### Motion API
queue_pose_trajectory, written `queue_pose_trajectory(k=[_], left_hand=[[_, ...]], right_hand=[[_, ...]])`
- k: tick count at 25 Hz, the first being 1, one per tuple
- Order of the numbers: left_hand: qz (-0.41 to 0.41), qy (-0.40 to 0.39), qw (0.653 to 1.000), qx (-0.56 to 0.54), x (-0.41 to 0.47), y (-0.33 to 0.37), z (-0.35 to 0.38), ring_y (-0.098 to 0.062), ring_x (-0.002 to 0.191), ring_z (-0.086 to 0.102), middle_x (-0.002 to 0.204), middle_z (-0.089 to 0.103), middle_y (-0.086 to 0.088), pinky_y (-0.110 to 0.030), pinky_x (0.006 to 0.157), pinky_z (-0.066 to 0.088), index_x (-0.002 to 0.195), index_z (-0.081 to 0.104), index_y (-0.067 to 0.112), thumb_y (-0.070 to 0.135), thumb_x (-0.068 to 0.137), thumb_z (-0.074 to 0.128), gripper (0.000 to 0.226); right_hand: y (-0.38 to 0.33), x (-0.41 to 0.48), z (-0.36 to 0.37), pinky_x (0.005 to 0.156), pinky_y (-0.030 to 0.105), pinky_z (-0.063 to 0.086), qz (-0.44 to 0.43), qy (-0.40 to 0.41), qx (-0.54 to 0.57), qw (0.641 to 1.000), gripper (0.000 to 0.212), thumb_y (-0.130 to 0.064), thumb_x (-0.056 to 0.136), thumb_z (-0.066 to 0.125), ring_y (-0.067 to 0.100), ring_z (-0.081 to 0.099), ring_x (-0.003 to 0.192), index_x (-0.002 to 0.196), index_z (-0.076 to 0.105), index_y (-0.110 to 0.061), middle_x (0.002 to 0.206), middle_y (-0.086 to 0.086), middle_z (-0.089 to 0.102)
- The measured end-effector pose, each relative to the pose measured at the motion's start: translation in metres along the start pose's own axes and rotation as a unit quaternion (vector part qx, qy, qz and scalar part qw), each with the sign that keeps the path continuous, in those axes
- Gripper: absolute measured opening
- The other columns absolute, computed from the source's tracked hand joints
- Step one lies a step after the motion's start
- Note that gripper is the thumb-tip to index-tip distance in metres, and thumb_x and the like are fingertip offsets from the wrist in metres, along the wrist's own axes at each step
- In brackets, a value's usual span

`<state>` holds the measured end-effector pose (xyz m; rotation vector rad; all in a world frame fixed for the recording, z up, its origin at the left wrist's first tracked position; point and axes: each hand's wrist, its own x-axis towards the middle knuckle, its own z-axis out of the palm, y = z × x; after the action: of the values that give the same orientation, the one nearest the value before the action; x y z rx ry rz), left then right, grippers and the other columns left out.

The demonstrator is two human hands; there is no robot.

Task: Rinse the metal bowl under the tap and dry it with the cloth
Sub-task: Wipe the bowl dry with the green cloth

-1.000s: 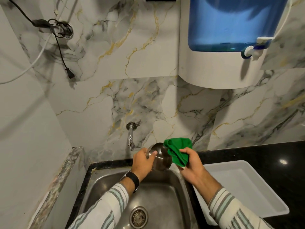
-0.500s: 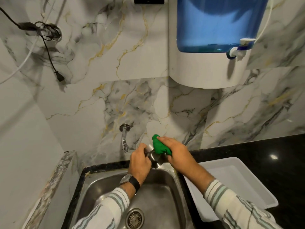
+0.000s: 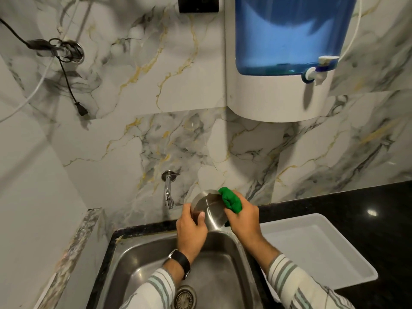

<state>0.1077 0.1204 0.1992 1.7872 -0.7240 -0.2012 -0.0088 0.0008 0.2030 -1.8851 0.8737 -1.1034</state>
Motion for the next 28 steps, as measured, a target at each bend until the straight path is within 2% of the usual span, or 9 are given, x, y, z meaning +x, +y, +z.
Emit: queue_pose_trajectory(k=[3,5,7,9,12,15,18,23,28], left_hand=[[0.107,-0.043,0.984,0.132,0.007,0.02,-0.005,-0.012,0.102,0.069,0.111,0.07,0.015,-0.034,0.091,0.06,0.136,0.054,0.025,0.016,0.095,0.07,0.044],[0.167,-0.067,0.956,0.232,0.015,0.032,-0.004,-0.022,0.099,0.073,0.109,0.076,0.002,-0.041,0.087,0.062,0.124,0.062,0.022,0.005,0.093,0.061,0.035],[0.178,-0.079,0.947,0.256,0.023,0.038,-0.006,-0.027,0.092,0.071,0.099,0.075,-0.005,-0.045,0.081,0.061,0.107,0.066,0.018,-0.003,0.09,0.057,0.028],[0.162,-0.074,0.957,0.228,0.028,0.037,-0.008,-0.025,0.086,0.068,0.093,0.072,-0.006,-0.043,0.079,0.061,0.099,0.066,0.014,-0.009,0.088,0.057,0.027],[0.096,-0.006,0.986,0.135,0.022,0.03,-0.011,-0.024,0.08,0.065,0.086,0.069,-0.005,-0.039,0.074,0.061,0.093,0.067,0.012,-0.015,0.085,0.058,0.029],[0.02,0.077,0.996,0.029,0.013,0.026,-0.004,-0.026,0.073,0.063,0.078,0.065,-0.004,-0.034,0.066,0.055,0.088,0.061,0.015,-0.013,0.088,0.063,0.028],[-0.01,0.121,0.992,-0.026,0.004,0.026,0.007,-0.023,0.067,0.054,0.072,0.056,0.003,-0.032,0.062,0.045,0.087,0.057,0.012,0.001,0.096,0.069,0.019],[0.076,0.081,0.992,0.05,0.001,0.027,-0.005,-0.009,0.083,0.067,0.093,0.068,0.016,-0.024,0.075,0.057,0.114,0.07,0.02,0.016,0.098,0.073,0.018],[0.097,0.058,0.99,0.087,0.015,0.027,-0.015,-0.015,0.093,0.074,0.103,0.081,-0.002,-0.026,0.087,0.058,0.12,0.078,0.012,0.0,0.096,0.068,0.029]], right_hand=[[0.004,0.009,-0.011,0.106,0.039,0.057,-0.223,-0.048,-0.216,0.949,0.077,0.0,0.077,0.085,0.023,0.067,0.126,0.149,0.059,-0.015,0.142,0.01,0.068],[-0.001,0.011,-0.014,0.092,0.044,0.064,-0.305,-0.034,-0.309,0.9,0.073,-0.008,0.083,0.085,0.03,0.067,0.123,0.15,0.057,-0.015,0.144,0.014,0.066],[-0.007,0.01,-0.015,0.089,0.044,0.065,-0.319,-0.018,-0.302,0.898,0.072,-0.009,0.083,0.085,0.03,0.067,0.123,0.15,0.058,-0.015,0.144,0.014,0.066],[-0.01,0.002,-0.011,0.103,0.041,0.06,-0.264,-0.007,-0.231,0.936,0.079,-0.002,0.077,0.088,0.025,0.066,0.129,0.15,0.059,-0.016,0.146,0.01,0.066],[-0.013,-0.015,0.0,0.11,0.027,0.052,-0.024,0.024,-0.013,0.999,0.068,-0.003,0.083,0.086,0.008,0.067,0.124,0.145,0.064,-0.021,0.136,-0.005,0.071],[-0.02,-0.025,0.017,0.084,0.022,0.06,0.169,0.061,0.141,0.974,0.032,-0.022,0.086,0.087,0.014,0.076,0.1,0.117,0.077,-0.022,0.104,-0.004,0.081],[-0.019,-0.031,0.03,0.059,0.017,0.054,0.27,0.073,0.221,0.934,0.011,-0.017,0.088,0.085,0.021,0.077,0.083,0.096,0.078,-0.014,0.084,0.001,0.079],[-0.01,-0.012,0.009,0.081,0.018,0.058,0.143,0.072,0.075,0.984,0.032,-0.007,0.089,0.081,0.02,0.077,0.098,0.12,0.078,-0.014,0.1,-0.001,0.081],[-0.003,-0.013,-0.006,0.104,0.029,0.058,0.013,0.006,-0.032,0.999,0.063,-0.011,0.086,0.085,0.009,0.072,0.114,0.144,0.065,-0.024,0.127,-0.007,0.076]])
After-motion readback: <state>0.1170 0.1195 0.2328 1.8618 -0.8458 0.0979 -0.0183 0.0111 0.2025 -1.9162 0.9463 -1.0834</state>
